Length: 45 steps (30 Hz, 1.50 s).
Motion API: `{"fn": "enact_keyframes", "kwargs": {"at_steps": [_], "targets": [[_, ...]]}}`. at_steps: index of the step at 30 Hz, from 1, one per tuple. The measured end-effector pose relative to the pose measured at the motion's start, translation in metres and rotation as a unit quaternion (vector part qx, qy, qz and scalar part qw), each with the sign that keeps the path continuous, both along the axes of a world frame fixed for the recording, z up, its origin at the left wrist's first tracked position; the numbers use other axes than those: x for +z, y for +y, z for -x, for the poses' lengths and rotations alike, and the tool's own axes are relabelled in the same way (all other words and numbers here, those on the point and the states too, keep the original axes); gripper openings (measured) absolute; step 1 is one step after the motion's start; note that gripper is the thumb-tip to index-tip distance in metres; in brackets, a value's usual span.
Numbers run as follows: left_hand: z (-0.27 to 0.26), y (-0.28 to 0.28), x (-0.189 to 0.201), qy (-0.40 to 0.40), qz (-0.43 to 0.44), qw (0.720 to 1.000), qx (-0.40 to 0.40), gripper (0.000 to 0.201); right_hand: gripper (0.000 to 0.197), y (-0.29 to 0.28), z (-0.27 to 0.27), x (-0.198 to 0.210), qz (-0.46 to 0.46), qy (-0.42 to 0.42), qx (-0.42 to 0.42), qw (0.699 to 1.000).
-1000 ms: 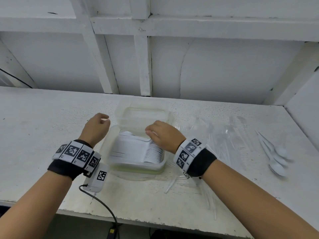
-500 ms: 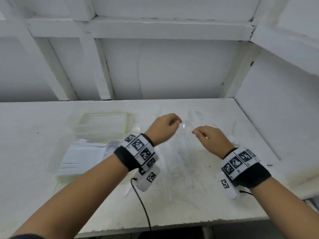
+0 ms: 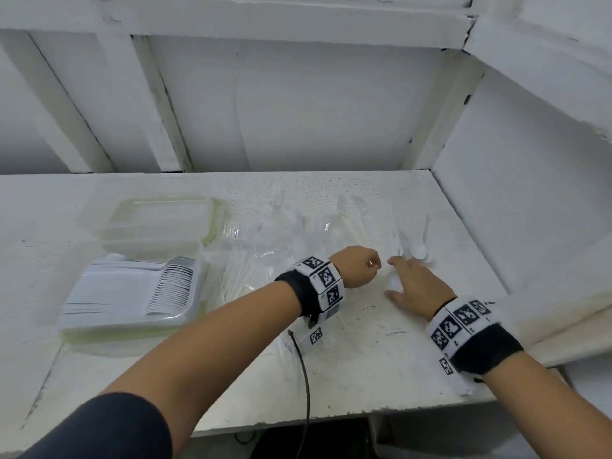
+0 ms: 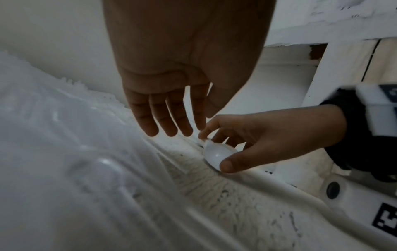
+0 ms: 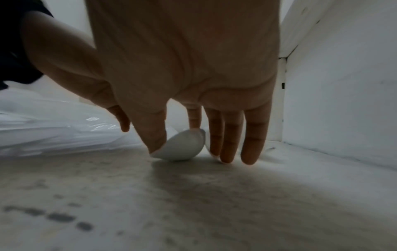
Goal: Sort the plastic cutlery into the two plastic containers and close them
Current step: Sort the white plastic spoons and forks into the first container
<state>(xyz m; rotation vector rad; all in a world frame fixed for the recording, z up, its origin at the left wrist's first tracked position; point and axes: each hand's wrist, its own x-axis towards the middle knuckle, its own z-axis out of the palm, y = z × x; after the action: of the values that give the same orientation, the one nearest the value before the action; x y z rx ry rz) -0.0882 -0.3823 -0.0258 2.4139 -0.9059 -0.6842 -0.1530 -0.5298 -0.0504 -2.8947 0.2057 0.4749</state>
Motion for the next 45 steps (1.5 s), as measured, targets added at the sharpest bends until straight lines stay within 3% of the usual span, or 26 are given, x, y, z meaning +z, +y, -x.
{"fn": "enact_keyframes", "kwargs": {"at_steps": [7,12,16,19,23,27,29,32,35,37,39,41,45], "targets": [[-0.009,0.019,-0.001,-0.001,0.023,0.999,0.037,0.032,0.034,0.028,-0.004,0.009,-0.007,-0.011,0.092,0.996],[-0.013,0.041,-0.001,-0.009,0.063,0.993,0.095,0.031,0.009,0.037,-0.007,0.022,-0.148,-0.081,0.063,0.984],[-0.013,0.051,0.002,-0.024,0.099,0.985,0.140,0.030,0.009,0.033,-0.015,0.029,-0.191,-0.188,0.067,0.961],[-0.008,0.048,0.003,-0.056,0.065,0.992,0.089,0.031,0.012,0.028,-0.021,0.044,-0.287,-0.305,-0.010,0.908],[0.010,0.032,-0.002,-0.145,-0.018,0.984,-0.104,0.043,0.014,0.022,-0.025,0.060,-0.396,-0.344,-0.126,0.842],[0.028,0.010,-0.016,-0.236,-0.136,0.931,-0.244,0.048,0.015,0.012,-0.025,0.054,-0.346,-0.327,-0.145,0.868],[0.034,0.003,-0.023,-0.265,-0.163,0.911,-0.270,0.051,0.014,0.006,-0.024,0.047,-0.321,-0.273,-0.152,0.894],[0.038,0.001,-0.024,-0.324,-0.142,0.896,-0.268,0.039,0.008,0.000,-0.017,0.039,-0.282,-0.195,-0.151,0.927],[0.033,0.009,-0.011,-0.289,-0.043,0.932,-0.215,0.034,0.011,-0.004,-0.011,0.038,-0.255,-0.201,-0.153,0.933],[0.027,0.017,0.003,-0.221,0.085,0.963,-0.125,0.035,0.011,-0.008,-0.010,0.038,-0.250,-0.224,-0.158,0.928],[0.022,0.026,0.022,-0.133,0.219,0.967,-0.002,0.036,0.005,-0.010,-0.010,0.037,-0.231,-0.230,-0.143,0.935],[0.012,0.039,0.037,-0.027,0.307,0.943,0.121,0.024,0.006,-0.008,-0.011,0.032,-0.184,-0.212,-0.096,0.955],[-0.008,0.070,0.048,0.132,0.461,0.833,0.276,0.022,0.035,0.009,-0.014,0.020,-0.083,-0.095,0.078,0.989]]}}
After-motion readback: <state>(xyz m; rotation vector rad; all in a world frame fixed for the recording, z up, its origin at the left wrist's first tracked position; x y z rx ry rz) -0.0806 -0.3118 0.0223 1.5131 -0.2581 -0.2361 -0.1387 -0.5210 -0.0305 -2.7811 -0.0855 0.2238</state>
